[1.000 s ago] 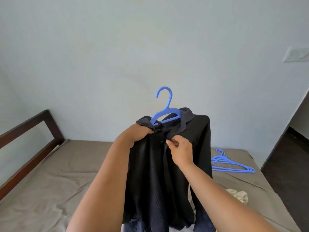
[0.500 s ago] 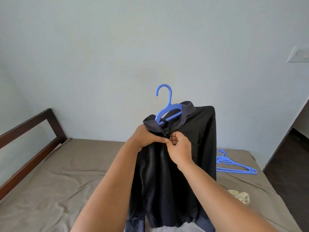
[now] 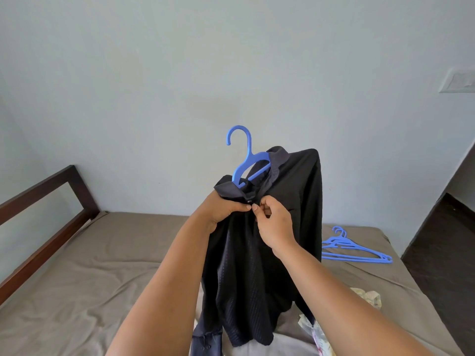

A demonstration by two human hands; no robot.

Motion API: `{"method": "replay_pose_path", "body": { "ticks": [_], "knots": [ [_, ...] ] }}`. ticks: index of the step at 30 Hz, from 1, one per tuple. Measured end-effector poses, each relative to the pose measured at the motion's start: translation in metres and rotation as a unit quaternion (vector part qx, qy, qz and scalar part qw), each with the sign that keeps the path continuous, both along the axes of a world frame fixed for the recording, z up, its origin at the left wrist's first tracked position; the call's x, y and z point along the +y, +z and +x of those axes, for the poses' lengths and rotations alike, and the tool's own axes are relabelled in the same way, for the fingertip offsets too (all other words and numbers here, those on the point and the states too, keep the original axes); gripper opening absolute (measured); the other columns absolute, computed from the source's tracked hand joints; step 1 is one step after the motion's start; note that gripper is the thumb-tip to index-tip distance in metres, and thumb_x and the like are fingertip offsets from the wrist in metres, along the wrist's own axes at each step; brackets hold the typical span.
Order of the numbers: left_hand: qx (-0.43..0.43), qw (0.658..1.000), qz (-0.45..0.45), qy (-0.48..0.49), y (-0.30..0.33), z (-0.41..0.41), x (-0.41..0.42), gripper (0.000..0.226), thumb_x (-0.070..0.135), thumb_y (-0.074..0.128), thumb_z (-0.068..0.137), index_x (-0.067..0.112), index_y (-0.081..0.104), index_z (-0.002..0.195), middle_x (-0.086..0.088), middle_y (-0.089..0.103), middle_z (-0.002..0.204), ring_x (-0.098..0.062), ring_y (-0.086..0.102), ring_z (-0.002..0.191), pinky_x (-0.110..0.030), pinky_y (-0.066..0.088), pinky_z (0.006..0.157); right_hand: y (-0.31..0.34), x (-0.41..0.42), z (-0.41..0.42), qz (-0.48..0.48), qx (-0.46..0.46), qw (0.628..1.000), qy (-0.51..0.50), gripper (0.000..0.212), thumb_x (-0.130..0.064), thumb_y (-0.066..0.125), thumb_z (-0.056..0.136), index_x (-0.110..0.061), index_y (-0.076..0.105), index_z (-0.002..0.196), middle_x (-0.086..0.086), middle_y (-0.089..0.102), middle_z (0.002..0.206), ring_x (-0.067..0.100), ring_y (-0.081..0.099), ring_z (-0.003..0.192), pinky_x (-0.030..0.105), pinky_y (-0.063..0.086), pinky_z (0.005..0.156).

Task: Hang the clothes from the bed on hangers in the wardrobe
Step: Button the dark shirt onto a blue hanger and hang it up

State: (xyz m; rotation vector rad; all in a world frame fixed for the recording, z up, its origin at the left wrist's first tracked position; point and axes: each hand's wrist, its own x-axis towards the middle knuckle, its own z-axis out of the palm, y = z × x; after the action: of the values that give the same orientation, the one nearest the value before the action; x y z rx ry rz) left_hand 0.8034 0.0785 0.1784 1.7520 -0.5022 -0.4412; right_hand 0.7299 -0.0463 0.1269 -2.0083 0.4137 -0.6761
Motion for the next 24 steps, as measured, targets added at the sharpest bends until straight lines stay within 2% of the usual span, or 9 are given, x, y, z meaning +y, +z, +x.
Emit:
{"method": "replay_pose_path", "body": {
  "ticks": [2,5,9,12,16,20,24],
  "knots": [
    [0.003,1.0,-0.001,-0.002,0.001,0.002,0.004,0.034,0.004,0.079,0.074,0.018,0.07,0.104,0.004,0.073,0.098,-0.008,0.065,0.092,-0.018,0.046,0.071,0.0,-0.001,-0.001,-0.014,-0.004,1.0,0.007,0.008,-0.023,0.059,0.094,-0.016,0.06,0.091,-0.003,0.063,0.088,0.009,0.058,0.081,0.012,0.044,0.068],
    [0.007,1.0,-0.004,0.011,0.0,0.005,0.005,0.033,0.0,0.077,0.076,0.017,0.07,0.104,0.004,0.072,0.097,-0.007,0.064,0.091,-0.018,0.046,0.072,0.0,-0.004,-0.001,-0.012,-0.007,1.0,0.015,0.005,-0.02,0.062,0.093,-0.017,0.061,0.089,-0.002,0.066,0.082,0.013,0.064,0.079,0.025,0.055,0.076],
    [-0.026,0.999,-0.014,0.045,-0.007,0.006,-0.002,0.04,-0.003,0.079,0.072,0.011,0.069,0.108,0.003,0.071,0.098,-0.008,0.063,0.091,-0.013,0.046,0.069,0.004,-0.008,0.0,0.02,0.007,0.999,0.045,0.006,-0.015,0.065,0.091,-0.01,0.067,0.088,0.003,0.069,0.077,0.016,0.068,0.074,0.036,0.059,0.077],
    [-0.031,0.997,-0.021,0.063,-0.01,0.005,-0.005,0.043,-0.002,0.082,0.067,0.013,0.069,0.105,0.006,0.07,0.094,-0.002,0.062,0.085,-0.011,0.046,0.067,0.003,-0.009,0.001,0.032,0.009,0.999,0.043,0.003,-0.014,0.068,0.089,-0.011,0.068,0.09,0.002,0.07,0.077,0.014,0.069,0.073,0.036,0.059,0.078],
    [-0.073,0.993,0.008,0.097,-0.013,0.007,-0.007,0.036,0.003,0.083,0.068,0.02,0.067,0.095,0.005,0.069,0.092,-0.009,0.062,0.087,-0.022,0.049,0.076,0.003,-0.008,0.002,0.081,0.003,0.996,0.043,0.008,-0.011,0.07,0.087,-0.009,0.07,0.095,0.001,0.071,0.076,0.013,0.071,0.072,0.032,0.06,0.077],
    [-0.109,0.986,0.067,0.105,-0.009,0.008,-0.009,0.028,0.01,0.081,0.072,0.018,0.066,0.094,-0.003,0.069,0.097,-0.019,0.062,0.092,-0.035,0.052,0.085,0.007,-0.004,0.002,0.175,-0.006,0.982,0.073,0.015,-0.001,0.062,0.09,-0.002,0.07,0.103,0.007,0.073,0.083,0.014,0.072,0.078,0.021,0.058,0.074],
    [-0.108,0.986,0.067,0.105,-0.004,0.01,-0.007,0.033,0.007,0.081,0.069,0.014,0.068,0.098,-0.005,0.07,0.097,-0.021,0.064,0.094,-0.036,0.052,0.086,0.01,-0.003,0.001,0.227,-0.026,0.97,0.089,0.012,-0.003,0.064,0.09,-0.003,0.071,0.099,0.01,0.074,0.083,0.016,0.073,0.079,0.022,0.058,0.073]
  ]
}}
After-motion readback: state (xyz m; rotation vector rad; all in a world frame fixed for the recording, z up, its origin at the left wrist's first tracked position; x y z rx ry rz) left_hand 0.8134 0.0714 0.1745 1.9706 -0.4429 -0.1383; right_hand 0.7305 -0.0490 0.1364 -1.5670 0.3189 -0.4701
